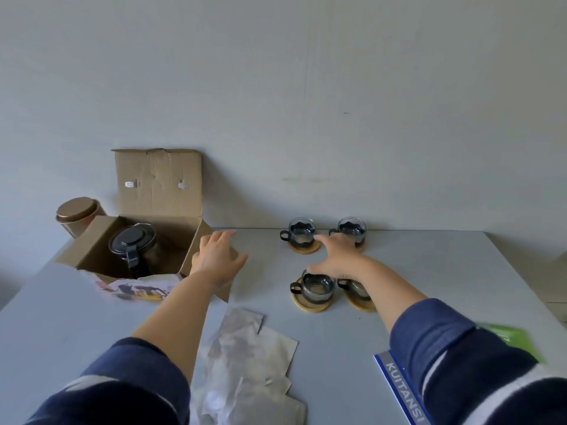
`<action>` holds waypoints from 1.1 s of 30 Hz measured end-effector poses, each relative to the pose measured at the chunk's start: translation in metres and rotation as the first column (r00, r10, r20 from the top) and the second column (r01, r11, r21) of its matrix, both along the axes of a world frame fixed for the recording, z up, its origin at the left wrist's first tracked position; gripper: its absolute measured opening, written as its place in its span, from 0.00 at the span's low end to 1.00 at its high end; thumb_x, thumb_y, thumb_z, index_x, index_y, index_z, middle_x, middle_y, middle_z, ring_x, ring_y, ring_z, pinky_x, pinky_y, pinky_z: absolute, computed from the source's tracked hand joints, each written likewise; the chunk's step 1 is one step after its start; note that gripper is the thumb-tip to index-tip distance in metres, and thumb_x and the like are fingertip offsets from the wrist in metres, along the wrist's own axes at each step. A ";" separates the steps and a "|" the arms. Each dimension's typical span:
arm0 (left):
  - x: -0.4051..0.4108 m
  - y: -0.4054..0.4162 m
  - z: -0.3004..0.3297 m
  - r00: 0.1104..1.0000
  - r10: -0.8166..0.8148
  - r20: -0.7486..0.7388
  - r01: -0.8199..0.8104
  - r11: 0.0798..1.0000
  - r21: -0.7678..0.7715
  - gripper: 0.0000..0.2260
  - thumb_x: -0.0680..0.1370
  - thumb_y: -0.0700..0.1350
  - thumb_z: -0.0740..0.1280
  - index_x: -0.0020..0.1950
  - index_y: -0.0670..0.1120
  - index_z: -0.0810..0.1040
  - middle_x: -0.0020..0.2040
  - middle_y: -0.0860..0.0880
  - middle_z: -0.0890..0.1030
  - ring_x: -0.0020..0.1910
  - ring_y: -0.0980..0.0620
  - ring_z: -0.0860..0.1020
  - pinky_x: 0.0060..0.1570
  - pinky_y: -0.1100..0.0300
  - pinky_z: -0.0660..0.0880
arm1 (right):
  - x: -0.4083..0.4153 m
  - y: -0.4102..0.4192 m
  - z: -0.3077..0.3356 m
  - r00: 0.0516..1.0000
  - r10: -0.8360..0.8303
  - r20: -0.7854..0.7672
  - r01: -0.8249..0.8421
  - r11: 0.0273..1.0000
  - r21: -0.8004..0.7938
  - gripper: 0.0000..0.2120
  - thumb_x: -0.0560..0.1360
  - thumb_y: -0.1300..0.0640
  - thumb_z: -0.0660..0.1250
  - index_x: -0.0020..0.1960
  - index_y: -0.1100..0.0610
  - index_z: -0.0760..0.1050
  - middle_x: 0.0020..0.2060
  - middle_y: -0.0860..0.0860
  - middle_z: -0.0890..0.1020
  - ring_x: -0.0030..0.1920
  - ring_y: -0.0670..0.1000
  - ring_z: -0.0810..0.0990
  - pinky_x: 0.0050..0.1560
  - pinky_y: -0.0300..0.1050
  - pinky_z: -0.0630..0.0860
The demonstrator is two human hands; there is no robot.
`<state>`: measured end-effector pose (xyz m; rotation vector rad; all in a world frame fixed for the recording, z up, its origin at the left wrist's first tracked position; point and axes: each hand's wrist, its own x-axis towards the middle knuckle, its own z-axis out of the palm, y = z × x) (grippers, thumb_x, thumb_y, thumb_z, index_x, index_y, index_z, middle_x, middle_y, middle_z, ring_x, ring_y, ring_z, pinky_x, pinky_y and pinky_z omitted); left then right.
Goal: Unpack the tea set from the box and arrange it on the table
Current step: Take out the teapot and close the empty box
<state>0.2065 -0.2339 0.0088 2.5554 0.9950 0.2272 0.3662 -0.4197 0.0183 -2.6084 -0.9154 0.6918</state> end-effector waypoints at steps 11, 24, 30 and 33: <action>-0.133 0.145 0.011 0.978 0.198 -0.067 -0.189 0.975 0.118 0.26 0.78 0.49 0.63 0.75 0.48 0.61 0.77 0.48 0.59 0.77 0.45 0.53 0.75 0.43 0.53 | -0.136 0.179 0.032 0.980 0.176 -0.095 -0.143 0.948 0.284 0.21 0.78 0.52 0.63 0.70 0.52 0.68 0.64 0.53 0.75 0.64 0.53 0.74 0.58 0.42 0.69; -0.168 0.193 -0.038 0.980 0.148 -0.135 -0.155 0.987 -0.044 0.52 0.69 0.70 0.64 0.78 0.47 0.37 0.79 0.50 0.47 0.78 0.46 0.52 0.74 0.37 0.50 | -0.221 0.309 -0.017 0.996 0.032 -0.081 -0.032 0.999 0.007 0.20 0.80 0.46 0.57 0.55 0.61 0.76 0.42 0.54 0.77 0.43 0.54 0.76 0.43 0.44 0.72; -0.166 0.194 -0.037 0.975 0.163 -0.153 -0.172 0.984 -0.045 0.52 0.70 0.70 0.63 0.78 0.46 0.37 0.80 0.49 0.47 0.79 0.46 0.50 0.74 0.39 0.49 | -0.221 0.321 -0.025 0.983 -0.134 -0.121 0.141 0.989 0.047 0.15 0.81 0.49 0.56 0.53 0.60 0.74 0.34 0.52 0.73 0.40 0.51 0.76 0.33 0.39 0.68; -0.165 0.194 -0.037 0.970 0.179 -0.163 -0.189 0.981 -0.048 0.52 0.69 0.72 0.62 0.78 0.46 0.37 0.80 0.48 0.48 0.79 0.46 0.50 0.74 0.39 0.49 | -0.214 0.310 -0.016 0.990 -0.129 -0.062 0.136 0.983 0.126 0.13 0.81 0.50 0.56 0.49 0.58 0.73 0.36 0.51 0.75 0.39 0.51 0.77 0.32 0.38 0.67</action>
